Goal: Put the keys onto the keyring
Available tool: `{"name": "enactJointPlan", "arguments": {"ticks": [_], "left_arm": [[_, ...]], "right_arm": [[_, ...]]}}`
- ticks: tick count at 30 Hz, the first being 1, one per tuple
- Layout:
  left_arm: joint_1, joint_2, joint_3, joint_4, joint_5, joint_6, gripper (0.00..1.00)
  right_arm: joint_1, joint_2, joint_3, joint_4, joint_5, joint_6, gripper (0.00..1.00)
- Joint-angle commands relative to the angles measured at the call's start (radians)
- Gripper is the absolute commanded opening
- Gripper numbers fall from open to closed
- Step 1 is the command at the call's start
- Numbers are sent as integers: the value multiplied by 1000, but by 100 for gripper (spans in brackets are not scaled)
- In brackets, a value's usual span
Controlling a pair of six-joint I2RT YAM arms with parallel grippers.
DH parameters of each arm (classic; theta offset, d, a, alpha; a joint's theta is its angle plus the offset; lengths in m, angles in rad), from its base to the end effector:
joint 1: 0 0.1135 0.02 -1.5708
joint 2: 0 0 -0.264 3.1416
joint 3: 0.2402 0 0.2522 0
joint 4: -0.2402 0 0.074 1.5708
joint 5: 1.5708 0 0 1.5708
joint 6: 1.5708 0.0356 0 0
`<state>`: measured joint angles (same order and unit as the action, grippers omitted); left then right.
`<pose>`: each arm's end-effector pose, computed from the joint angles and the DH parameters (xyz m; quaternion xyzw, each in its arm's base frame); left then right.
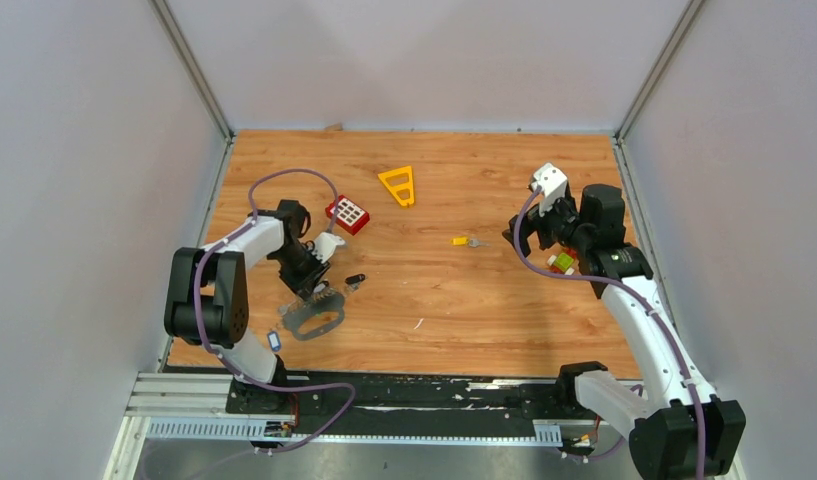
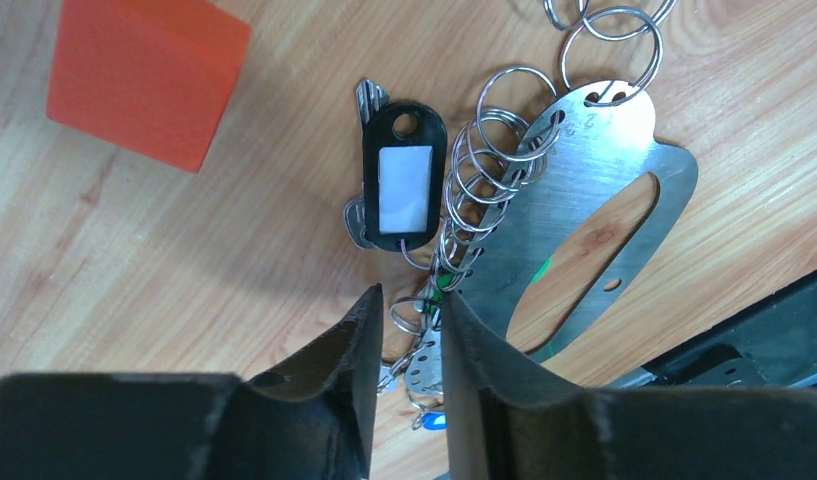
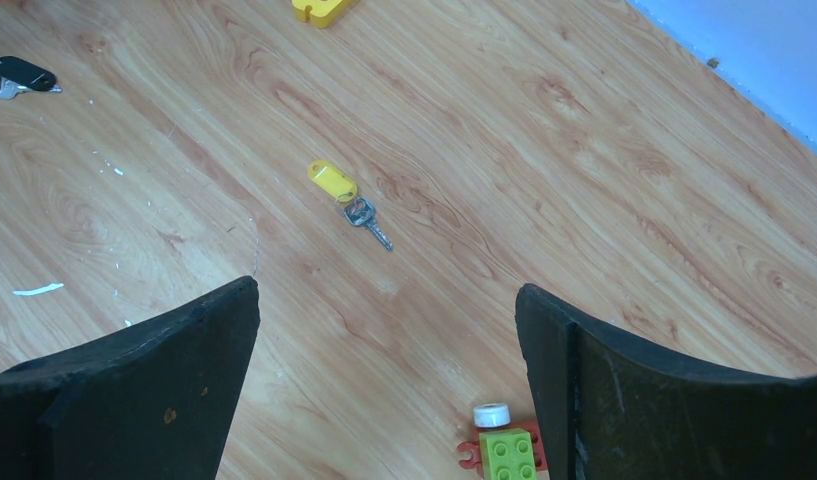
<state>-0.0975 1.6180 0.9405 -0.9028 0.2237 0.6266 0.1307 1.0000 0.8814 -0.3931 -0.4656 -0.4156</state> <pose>0.2579 -0.0332 0.1617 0.3515 0.9295 -0.1090 0.0246 0.2160 0.0445 0.3144 -0.3387 0.7772 0.1273 0.5148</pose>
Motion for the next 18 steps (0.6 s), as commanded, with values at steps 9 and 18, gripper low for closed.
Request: {"name": "enactJointPlan", "arguments": {"ticks": [9, 18], "left_arm": [[3, -41, 51, -24, 110, -2, 12], [-53, -174, 114, -77, 261, 58, 0]], "right_arm": [[6, 19, 16, -5, -16, -26, 100], [6, 15, 15, -5, -36, -24, 100]]}}
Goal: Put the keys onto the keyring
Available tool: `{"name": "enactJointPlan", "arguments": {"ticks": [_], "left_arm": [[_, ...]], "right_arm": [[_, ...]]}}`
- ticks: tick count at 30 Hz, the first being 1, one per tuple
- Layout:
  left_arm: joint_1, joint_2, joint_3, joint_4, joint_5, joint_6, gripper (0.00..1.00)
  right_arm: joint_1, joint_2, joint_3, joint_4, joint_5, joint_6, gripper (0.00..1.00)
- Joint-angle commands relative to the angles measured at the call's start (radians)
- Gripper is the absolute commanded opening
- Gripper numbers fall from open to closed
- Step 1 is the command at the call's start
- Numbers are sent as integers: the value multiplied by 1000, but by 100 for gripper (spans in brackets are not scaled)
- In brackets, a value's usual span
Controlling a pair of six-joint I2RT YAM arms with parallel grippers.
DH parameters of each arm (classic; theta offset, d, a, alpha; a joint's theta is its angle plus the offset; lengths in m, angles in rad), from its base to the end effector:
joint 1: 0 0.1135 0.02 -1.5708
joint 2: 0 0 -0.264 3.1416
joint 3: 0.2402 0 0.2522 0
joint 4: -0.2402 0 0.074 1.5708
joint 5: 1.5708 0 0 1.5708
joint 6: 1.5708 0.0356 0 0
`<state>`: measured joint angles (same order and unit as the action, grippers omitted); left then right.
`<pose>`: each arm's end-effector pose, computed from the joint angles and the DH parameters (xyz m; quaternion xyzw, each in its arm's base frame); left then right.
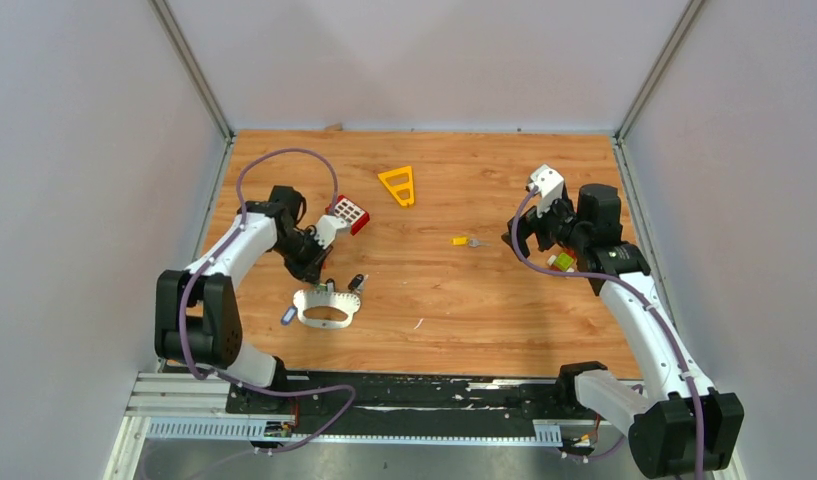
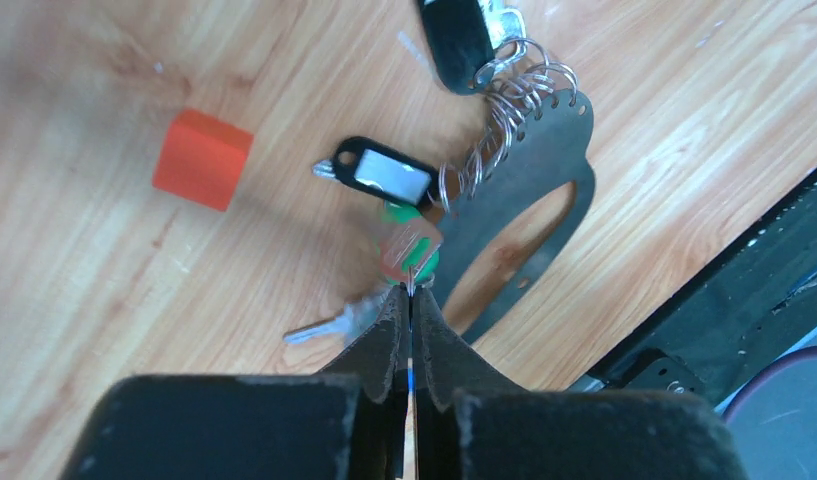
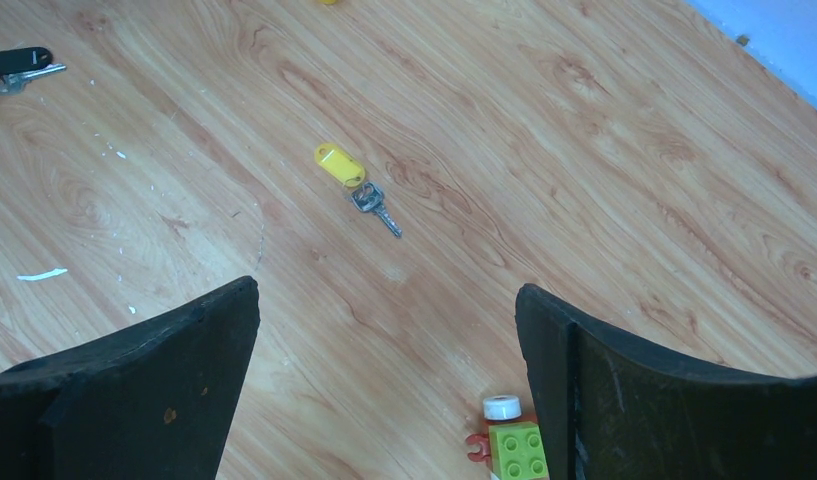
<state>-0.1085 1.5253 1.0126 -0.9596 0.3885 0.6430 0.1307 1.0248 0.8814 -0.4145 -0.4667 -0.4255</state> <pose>0.2584 -0.0417 0.2029 0.3685 0.9081 -0.1732 0.0975 0.2197 0.0450 0.3075 -0.3414 0.7873 0.1307 0.4965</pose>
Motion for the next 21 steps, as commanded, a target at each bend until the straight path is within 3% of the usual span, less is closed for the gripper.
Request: {"name": "enactJointPlan", "arguments": {"ticks": [1, 10, 21], "left_arm": [[-67, -96, 44, -7, 96, 44, 0], [-340, -71, 131, 154, 142, -7, 0], [-549, 273, 307, 221, 133, -89, 4]], "right_arm": [[6, -13, 14, 16, -40, -14, 100], [10, -18, 13, 11, -97, -7, 100], [10, -27, 7, 17, -71, -18, 100]]}}
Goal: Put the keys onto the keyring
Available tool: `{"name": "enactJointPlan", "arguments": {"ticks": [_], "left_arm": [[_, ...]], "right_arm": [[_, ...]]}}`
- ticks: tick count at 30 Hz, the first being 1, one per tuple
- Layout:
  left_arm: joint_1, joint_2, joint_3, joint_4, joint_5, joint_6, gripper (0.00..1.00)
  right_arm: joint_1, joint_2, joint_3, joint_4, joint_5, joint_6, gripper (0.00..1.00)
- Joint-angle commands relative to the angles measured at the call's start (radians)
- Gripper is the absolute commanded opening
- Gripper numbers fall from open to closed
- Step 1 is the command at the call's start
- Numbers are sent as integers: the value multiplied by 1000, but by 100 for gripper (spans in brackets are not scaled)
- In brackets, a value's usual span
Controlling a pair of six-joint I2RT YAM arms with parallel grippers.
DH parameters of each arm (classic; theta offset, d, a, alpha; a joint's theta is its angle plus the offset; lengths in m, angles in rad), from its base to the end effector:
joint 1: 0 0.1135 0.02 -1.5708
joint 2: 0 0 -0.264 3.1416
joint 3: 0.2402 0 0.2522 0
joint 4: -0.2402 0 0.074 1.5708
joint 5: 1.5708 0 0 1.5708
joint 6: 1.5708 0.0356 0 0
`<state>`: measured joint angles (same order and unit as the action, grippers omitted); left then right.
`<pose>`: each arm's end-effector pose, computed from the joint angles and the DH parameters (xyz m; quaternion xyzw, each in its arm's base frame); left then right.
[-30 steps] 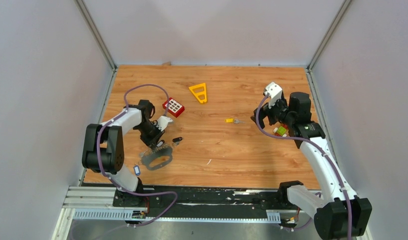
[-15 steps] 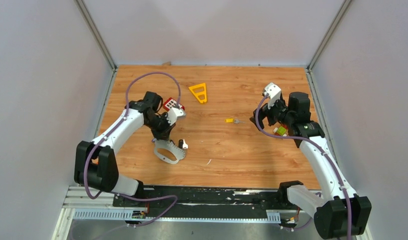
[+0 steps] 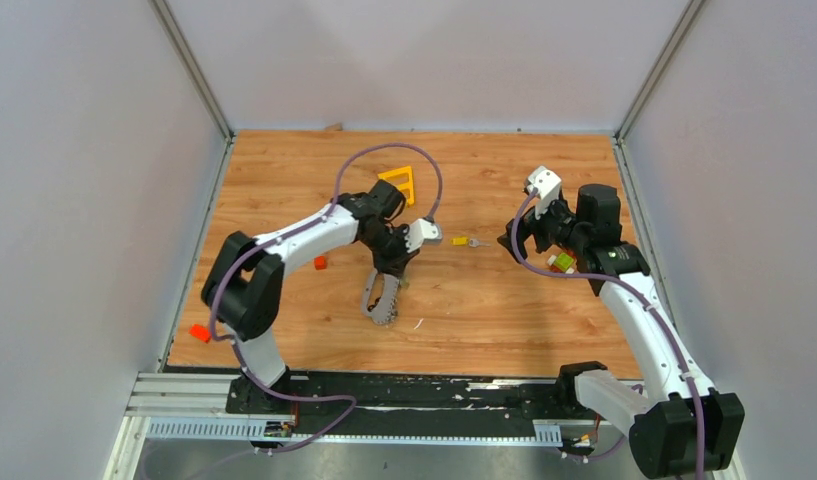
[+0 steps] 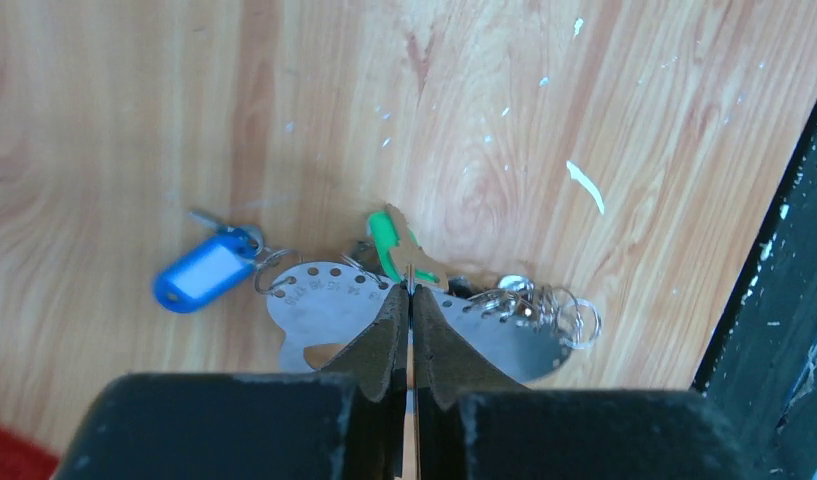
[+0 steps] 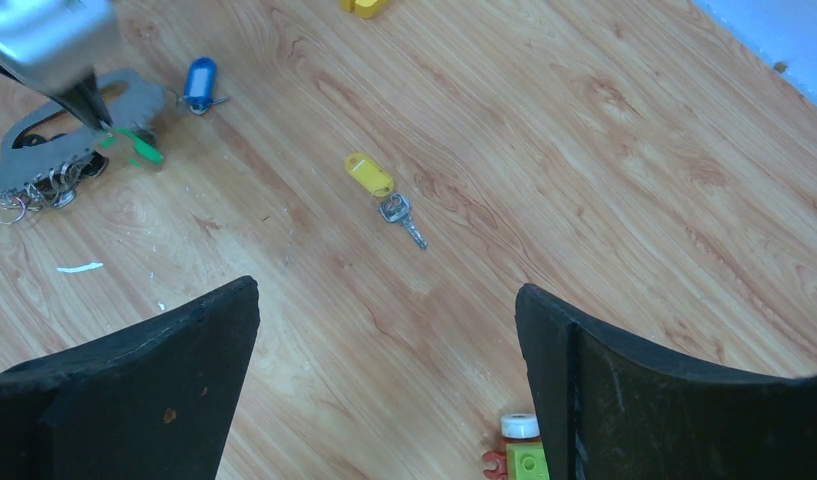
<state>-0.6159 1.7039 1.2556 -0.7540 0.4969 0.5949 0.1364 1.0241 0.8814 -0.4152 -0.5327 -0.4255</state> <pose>0.2675 -0.2101 0.2248 0.5793 0.7579 -0.2436 0.1750 0.2180 0.0482 0.3082 -0.3566 0.7752 0.1604 0.4962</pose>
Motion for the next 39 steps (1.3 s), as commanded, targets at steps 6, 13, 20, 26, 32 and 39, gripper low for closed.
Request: {"name": "enactJointPlan", "arguments": {"ticks": [6, 13, 20, 26, 32, 39], "left_arm": [[-132, 168, 80, 26, 39, -53, 8], [-163, 101, 22, 38, -23, -50, 50], [-163, -8, -63, 52, -140, -41, 82], [-163, 1, -76, 79, -233, -103, 77], [-163, 52, -46, 31, -214, -171, 80], [-170, 57, -77, 11, -161, -140, 77]], "right_arm": [[5, -21, 0, 22, 18, -31, 100], [5, -3, 1, 21, 32, -40, 100], [5, 20, 0, 17, 36, -48, 100], [10, 33, 4, 12, 34, -52, 100], [12, 27, 0, 9, 40, -59, 100], [12, 32, -2, 8, 42, -65, 100]]}}
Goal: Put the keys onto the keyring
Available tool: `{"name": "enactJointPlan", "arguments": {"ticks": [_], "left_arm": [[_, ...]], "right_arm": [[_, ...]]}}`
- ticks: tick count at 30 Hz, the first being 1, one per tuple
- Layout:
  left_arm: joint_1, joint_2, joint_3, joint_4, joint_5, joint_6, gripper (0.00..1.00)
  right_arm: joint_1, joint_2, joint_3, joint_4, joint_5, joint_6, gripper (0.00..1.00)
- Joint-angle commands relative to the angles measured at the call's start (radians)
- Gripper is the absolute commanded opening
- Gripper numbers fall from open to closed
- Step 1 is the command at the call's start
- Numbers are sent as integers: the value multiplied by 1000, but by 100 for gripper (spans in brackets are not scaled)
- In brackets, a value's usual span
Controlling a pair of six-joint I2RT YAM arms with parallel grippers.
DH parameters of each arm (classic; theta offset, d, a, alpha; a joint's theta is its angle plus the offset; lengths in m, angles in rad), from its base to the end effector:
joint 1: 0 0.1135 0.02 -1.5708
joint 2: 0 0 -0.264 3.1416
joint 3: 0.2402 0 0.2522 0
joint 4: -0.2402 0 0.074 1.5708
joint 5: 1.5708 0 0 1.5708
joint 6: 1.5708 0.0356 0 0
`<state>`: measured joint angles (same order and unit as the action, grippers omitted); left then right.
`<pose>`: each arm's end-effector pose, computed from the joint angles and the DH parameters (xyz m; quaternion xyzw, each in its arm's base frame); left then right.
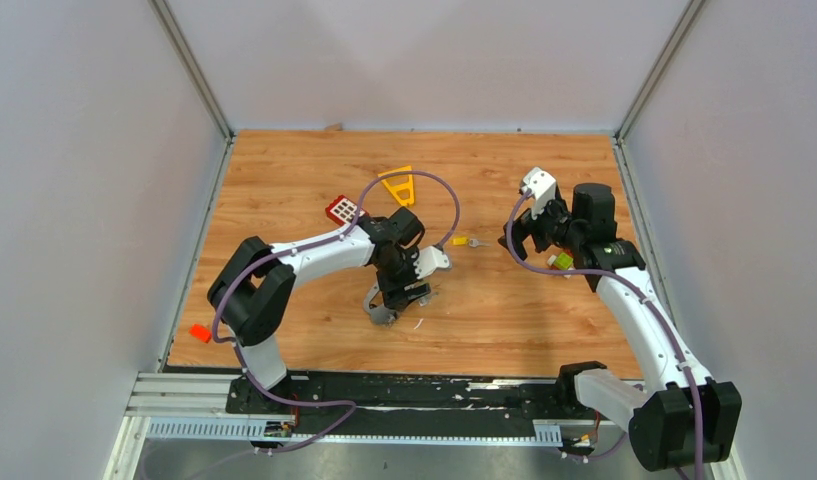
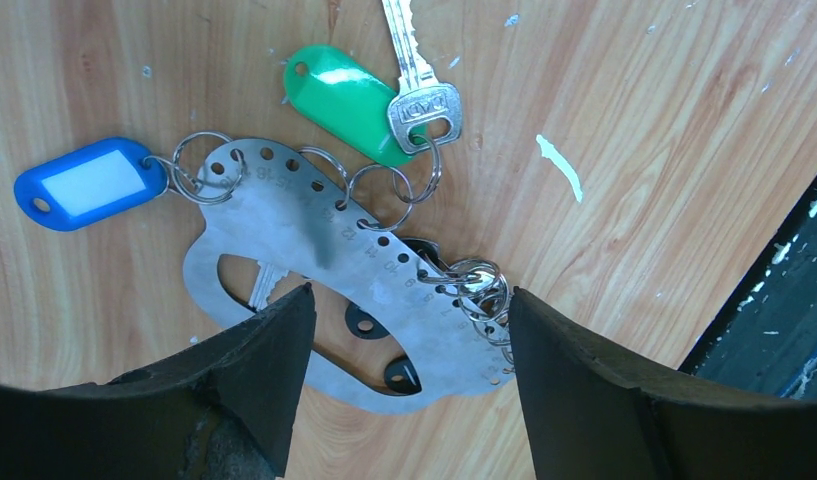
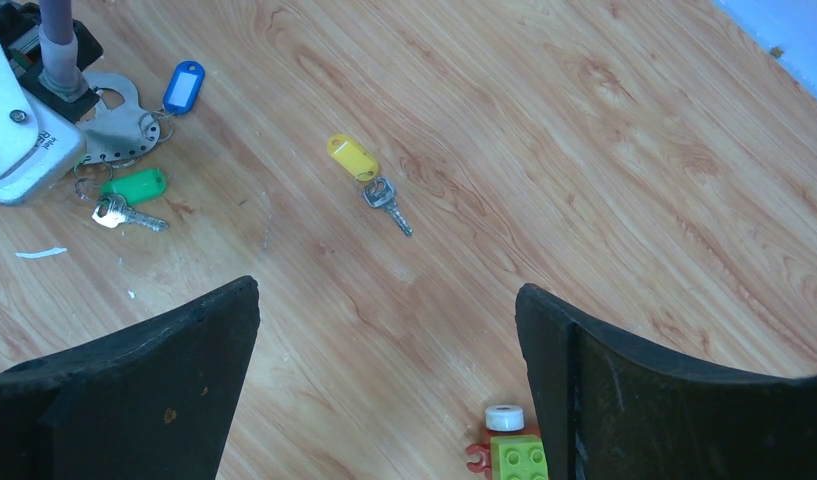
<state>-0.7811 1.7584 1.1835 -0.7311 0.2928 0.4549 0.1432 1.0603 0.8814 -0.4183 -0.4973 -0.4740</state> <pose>0.2312 -0.2437 0.1857 0.5839 0.7881 -0.1639 0.1054 0.2250 0.0496 0.3001 -0.3699 0.7812 0.1399 0.4830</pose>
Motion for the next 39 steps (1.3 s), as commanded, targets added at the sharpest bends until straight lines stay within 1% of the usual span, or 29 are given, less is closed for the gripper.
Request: {"name": "enactJointPlan", "arguments": {"ticks": [1, 5, 12, 17, 22, 23, 24, 28, 30, 36, 39], "left_arm": [[-8, 4, -9, -8, 38, 7, 75], [-23, 10, -20, 9, 34, 39, 71], [-55, 23, -40, 20, -14, 86, 67], [-73, 37, -41, 34, -43, 95, 61], [-96, 43, -47, 40, -54, 94, 47], [-99, 41, -50, 40, -57, 93, 41], [-101, 40, -51, 40, -58, 93, 38], [-102, 14, -47, 35, -55, 85, 20], [-103, -3, -40, 34, -45, 78, 13], [-103, -43, -15, 24, -26, 74, 0], [-103, -63, -18, 35, -22, 71, 0]], "right_arm": [[6, -1, -1, 10, 6, -16, 100], [6, 7, 1, 4, 0, -19, 100], [6, 10, 1, 1, -1, -23, 100], [6, 19, 0, -3, -3, -26, 100], [6, 24, 0, -5, -3, -28, 100], [6, 27, 1, -6, -3, -28, 100], [6, 29, 1, -5, -3, -29, 100], [7, 34, 2, -7, 0, -31, 100], [7, 36, 2, -7, 0, -31, 100], [8, 39, 3, -8, 3, -31, 100], [9, 41, 3, -8, 3, -32, 100]]}}
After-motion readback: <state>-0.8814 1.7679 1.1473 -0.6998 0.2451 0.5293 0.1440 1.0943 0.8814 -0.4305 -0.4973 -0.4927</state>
